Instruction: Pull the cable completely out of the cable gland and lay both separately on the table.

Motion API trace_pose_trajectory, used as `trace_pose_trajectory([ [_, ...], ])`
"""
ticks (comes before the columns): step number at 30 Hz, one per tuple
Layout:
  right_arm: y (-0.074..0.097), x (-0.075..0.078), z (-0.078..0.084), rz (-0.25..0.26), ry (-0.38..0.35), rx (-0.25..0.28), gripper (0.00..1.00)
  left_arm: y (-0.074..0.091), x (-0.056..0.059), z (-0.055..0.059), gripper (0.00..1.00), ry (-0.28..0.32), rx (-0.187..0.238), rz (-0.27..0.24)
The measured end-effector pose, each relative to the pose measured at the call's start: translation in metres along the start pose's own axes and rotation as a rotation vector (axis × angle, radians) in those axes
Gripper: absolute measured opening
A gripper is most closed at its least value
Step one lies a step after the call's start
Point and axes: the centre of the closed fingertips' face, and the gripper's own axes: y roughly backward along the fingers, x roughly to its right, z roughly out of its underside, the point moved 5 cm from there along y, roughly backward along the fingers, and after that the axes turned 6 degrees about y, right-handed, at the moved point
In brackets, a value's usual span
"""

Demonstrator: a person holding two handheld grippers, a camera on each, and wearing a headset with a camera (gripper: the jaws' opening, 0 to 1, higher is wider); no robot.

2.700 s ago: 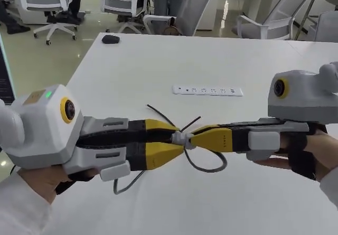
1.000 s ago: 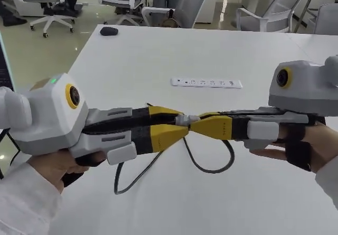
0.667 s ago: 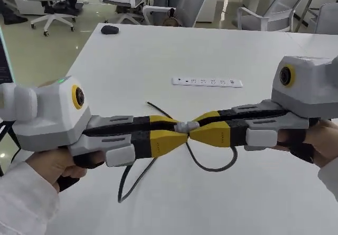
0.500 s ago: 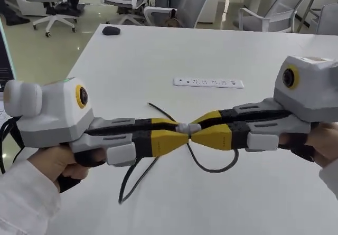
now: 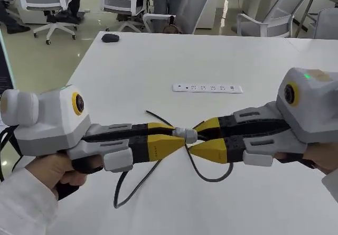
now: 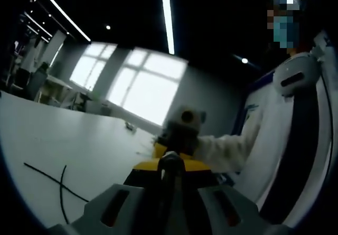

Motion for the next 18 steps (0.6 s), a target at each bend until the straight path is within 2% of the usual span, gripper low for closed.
trace_pose_trajectory([
  [3, 0.002, 0.002, -0.002, 0.032, -0.024, 0.034, 0.09, 0.0, -0.001, 0.0, 0.15, -0.02, -0.006, -0.009],
  [5, 0.003, 0.002, -0.004, 0.04, 0.011, 0.038, 0.05, -0.001, -0.001, 0.003, 0.15, -0.056, -0.024, -0.021],
  [7, 0.003, 0.0, -0.004, 0.042, 0.026, 0.034, 0.03, -0.002, 0.0, 0.002, 0.15, -0.078, -0.012, -0.032],
  [10, 0.003, 0.001, -0.003, 0.047, 0.013, 0.029, 0.02, -0.004, -0.001, 0.002, 0.16, -0.169, -0.018, -0.051],
  [12, 0.003, -0.001, -0.002, 0.039, 0.003, 0.043, 0.02, -0.007, -0.001, 0.004, 0.18, -0.162, -0.027, -0.062],
  [15, 0.001, -0.003, -0.003, 0.039, 0.01, 0.057, 0.02, -0.017, -0.001, 0.006, 0.35, -0.155, -0.009, -0.06],
  [16, 0.001, -0.003, -0.004, 0.039, 0.012, 0.065, 0.02, -0.019, 0.0, 0.007, 0.37, -0.158, -0.008, -0.056],
  [18, -0.001, -0.002, -0.007, 0.045, -0.003, 0.093, 0.02, -0.023, -0.001, 0.01, 0.31, -0.165, -0.018, -0.052],
])
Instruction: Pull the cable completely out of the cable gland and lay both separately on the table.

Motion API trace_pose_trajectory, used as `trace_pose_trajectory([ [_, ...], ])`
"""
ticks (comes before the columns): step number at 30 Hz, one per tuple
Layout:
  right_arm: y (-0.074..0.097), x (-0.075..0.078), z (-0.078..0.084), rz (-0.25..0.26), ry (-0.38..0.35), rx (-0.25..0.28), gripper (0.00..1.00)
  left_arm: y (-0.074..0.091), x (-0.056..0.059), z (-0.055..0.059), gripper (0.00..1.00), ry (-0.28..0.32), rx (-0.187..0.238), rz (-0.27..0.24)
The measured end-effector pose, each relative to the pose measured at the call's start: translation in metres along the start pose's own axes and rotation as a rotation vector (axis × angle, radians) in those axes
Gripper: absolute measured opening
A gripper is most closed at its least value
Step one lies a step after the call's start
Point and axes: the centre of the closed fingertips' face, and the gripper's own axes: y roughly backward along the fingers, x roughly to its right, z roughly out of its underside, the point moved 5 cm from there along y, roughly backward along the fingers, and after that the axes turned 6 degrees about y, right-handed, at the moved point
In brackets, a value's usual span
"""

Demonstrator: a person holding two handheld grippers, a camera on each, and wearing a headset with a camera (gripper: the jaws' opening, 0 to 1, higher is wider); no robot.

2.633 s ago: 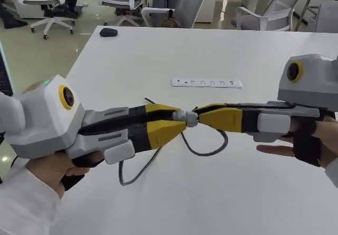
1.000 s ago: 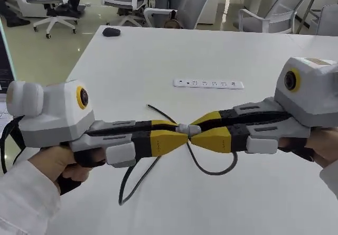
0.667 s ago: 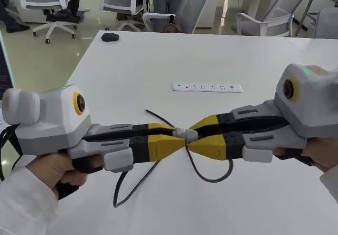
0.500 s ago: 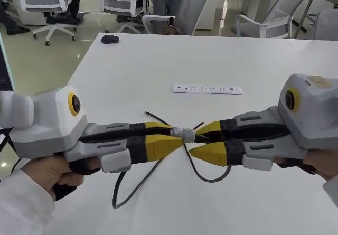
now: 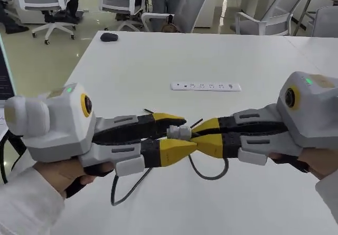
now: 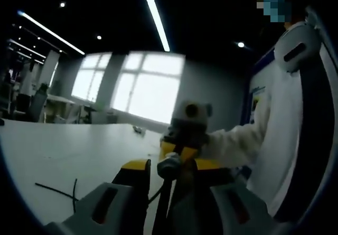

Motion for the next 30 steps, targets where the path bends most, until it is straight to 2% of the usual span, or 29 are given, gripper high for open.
trace_pose_trajectory([
  [1, 0.0, 0.001, 0.001, 0.005, -0.005, 0.003, 0.02, -0.002, -0.001, 0.002, 0.28, -0.001, -0.011, 0.006],
  [4, 0.003, 0.004, 0.003, 0.02, -0.014, 0.009, 0.02, -0.003, 0.0, 0.002, 0.24, 0.005, -0.001, 0.016],
  [9, 0.008, 0.003, 0.005, 0.015, -0.042, 0.007, 0.02, -0.002, -0.001, 0.001, 0.2, 0.021, 0.001, 0.019],
  [11, 0.012, 0.003, 0.008, 0.012, -0.032, 0.003, 0.02, -0.001, -0.002, 0.001, 0.17, 0.029, 0.013, 0.017],
  [12, 0.013, 0.002, 0.008, -0.003, -0.023, -0.001, 0.03, 0.0, -0.004, -0.003, 0.17, 0.037, 0.049, -0.002],
  [13, 0.013, 0.004, 0.009, 0.012, -0.037, 0.005, 0.03, 0.001, -0.003, -0.002, 0.17, 0.051, 0.047, 0.014],
  [16, 0.013, 0.004, 0.01, 0.0, -0.044, 0.008, 0.03, -0.001, -0.002, -0.001, 0.16, 0.029, 0.039, 0.025],
  [24, 0.015, 0.008, 0.026, 0.004, 0.014, -0.094, 0.03, 0.002, -0.008, 0.006, 0.16, 0.036, 0.003, 0.001],
  [30, 0.027, 0.015, 0.051, 0.029, 0.019, -0.194, 0.03, 0.013, -0.014, 0.006, 0.16, 0.047, 0.035, -0.022],
])
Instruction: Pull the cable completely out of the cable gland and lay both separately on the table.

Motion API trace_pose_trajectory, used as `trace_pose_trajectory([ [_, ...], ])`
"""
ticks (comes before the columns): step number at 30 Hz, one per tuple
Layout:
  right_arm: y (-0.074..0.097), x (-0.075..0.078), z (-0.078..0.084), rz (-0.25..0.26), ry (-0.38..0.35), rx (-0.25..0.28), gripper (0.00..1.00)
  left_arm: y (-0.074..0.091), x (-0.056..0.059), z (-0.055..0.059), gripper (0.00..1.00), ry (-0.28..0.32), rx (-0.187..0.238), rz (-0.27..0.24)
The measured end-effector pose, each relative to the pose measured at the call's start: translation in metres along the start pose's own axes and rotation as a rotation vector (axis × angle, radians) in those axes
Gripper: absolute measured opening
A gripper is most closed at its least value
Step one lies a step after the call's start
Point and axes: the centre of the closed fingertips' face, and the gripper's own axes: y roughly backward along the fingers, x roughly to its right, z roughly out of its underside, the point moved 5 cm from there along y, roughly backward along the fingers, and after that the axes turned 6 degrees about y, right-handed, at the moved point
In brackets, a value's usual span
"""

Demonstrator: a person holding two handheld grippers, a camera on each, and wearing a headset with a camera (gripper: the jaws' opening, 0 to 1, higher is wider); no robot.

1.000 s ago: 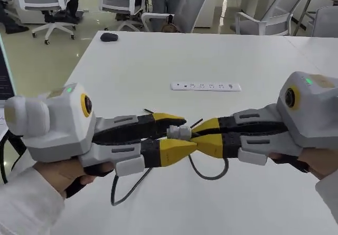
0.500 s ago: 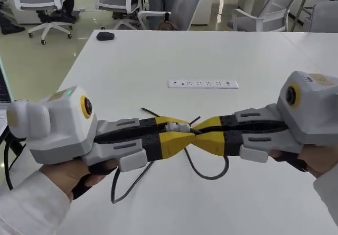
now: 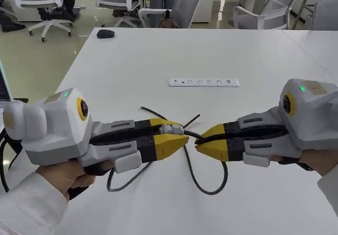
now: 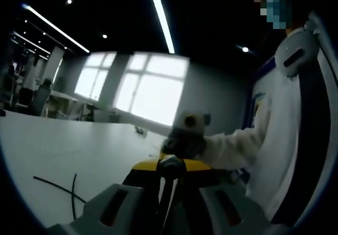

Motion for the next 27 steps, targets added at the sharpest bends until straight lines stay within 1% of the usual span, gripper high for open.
trace_pose_trajectory([
  [3, 0.001, 0.002, 0.01, 0.004, -0.008, -0.029, 0.02, 0.001, -0.002, 0.002, 0.16, 0.004, -0.002, -0.009],
  [8, 0.005, 0.004, 0.034, 0.013, -0.011, -0.106, 0.02, 0.002, -0.003, 0.004, 0.16, 0.014, 0.005, -0.013],
  [11, 0.011, 0.01, 0.055, 0.036, -0.021, -0.169, 0.02, 0.003, -0.005, 0.005, 0.16, 0.013, 0.006, -0.023],
  [13, 0.016, 0.012, 0.067, 0.047, -0.033, -0.193, 0.02, 0.003, -0.005, 0.006, 0.16, 0.015, 0.003, -0.027],
  [15, 0.019, 0.012, 0.075, 0.061, -0.04, -0.213, 0.03, 0.003, -0.005, 0.007, 0.16, 0.017, 0.001, -0.03],
  [17, 0.021, 0.011, 0.081, 0.063, -0.046, -0.229, 0.03, 0.003, -0.005, 0.008, 0.16, 0.018, 0.001, -0.033],
  [18, 0.022, 0.009, 0.085, 0.063, -0.048, -0.246, 0.03, 0.003, -0.005, 0.008, 0.16, 0.019, 0.0, -0.034],
  [20, 0.023, 0.008, 0.09, 0.067, -0.058, -0.261, 0.03, 0.003, -0.005, 0.009, 0.16, 0.019, -0.002, -0.036],
  [22, 0.024, 0.006, 0.09, 0.067, -0.072, -0.266, 0.03, 0.002, -0.006, 0.009, 0.16, 0.018, -0.003, -0.039],
  [25, 0.027, 0.006, 0.089, 0.075, -0.085, -0.256, 0.03, 0.001, -0.006, 0.009, 0.16, 0.006, -0.006, -0.044],
  [27, 0.029, 0.007, 0.086, 0.083, -0.103, -0.234, 0.03, 0.001, -0.007, 0.008, 0.16, 0.0, -0.006, -0.053],
])
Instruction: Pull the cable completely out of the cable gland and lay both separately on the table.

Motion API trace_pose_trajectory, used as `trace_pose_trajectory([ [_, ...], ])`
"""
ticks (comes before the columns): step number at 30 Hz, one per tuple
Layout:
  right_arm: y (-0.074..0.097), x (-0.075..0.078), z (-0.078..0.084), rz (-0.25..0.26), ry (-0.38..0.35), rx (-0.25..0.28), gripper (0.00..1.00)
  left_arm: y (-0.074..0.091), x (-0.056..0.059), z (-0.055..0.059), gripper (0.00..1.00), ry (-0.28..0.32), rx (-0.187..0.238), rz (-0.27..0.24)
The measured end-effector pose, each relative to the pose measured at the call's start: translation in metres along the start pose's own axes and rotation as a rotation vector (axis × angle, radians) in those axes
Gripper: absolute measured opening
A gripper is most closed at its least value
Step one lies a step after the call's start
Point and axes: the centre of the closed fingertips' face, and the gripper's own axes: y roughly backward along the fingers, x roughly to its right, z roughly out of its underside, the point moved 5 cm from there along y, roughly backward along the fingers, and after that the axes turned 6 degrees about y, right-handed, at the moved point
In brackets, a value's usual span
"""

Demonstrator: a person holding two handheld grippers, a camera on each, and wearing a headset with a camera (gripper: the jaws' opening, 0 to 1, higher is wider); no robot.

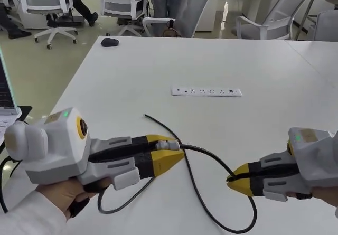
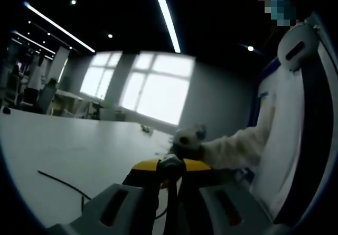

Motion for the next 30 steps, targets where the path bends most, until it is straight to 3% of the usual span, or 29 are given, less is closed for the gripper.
trace_pose_trajectory([
  [3, 0.004, -0.003, -0.01, -0.002, -0.004, 0.042, 0.04, 0.001, -0.002, 0.0, 0.16, 0.002, -0.006, -0.014],
  [5, 0.005, -0.003, -0.018, 0.019, -0.004, 0.085, 0.13, 0.001, -0.004, 0.004, 0.16, 0.004, -0.033, -0.02],
  [7, 0.006, -0.005, -0.035, 0.019, -0.013, 0.145, 0.23, -0.001, -0.005, 0.006, 0.16, 0.005, -0.057, -0.015],
  [12, 0.007, -0.013, -0.084, -0.029, 0.014, 0.292, 0.29, -0.009, -0.004, 0.015, 0.16, 0.004, -0.108, 0.005],
  [14, 0.006, -0.015, -0.098, -0.043, 0.048, 0.316, 0.33, -0.013, -0.003, 0.017, 0.16, 0.011, -0.118, 0.022],
  [18, 0.001, -0.022, -0.114, -0.091, 0.121, 0.295, 0.32, -0.019, 0.0, 0.016, 0.16, 0.002, -0.135, 0.046],
  [23, -0.006, -0.027, -0.108, -0.123, 0.161, 0.198, 0.27, -0.019, 0.006, 0.011, 0.16, 0.004, -0.13, 0.069],
  [27, -0.005, -0.033, -0.105, -0.142, 0.172, 0.18, 0.16, -0.018, 0.009, 0.012, 0.16, 0.0, -0.137, 0.086],
  [30, -0.005, -0.034, -0.102, -0.138, 0.165, 0.168, 0.16, -0.021, 0.01, 0.012, 0.16, -0.004, -0.135, 0.086],
])
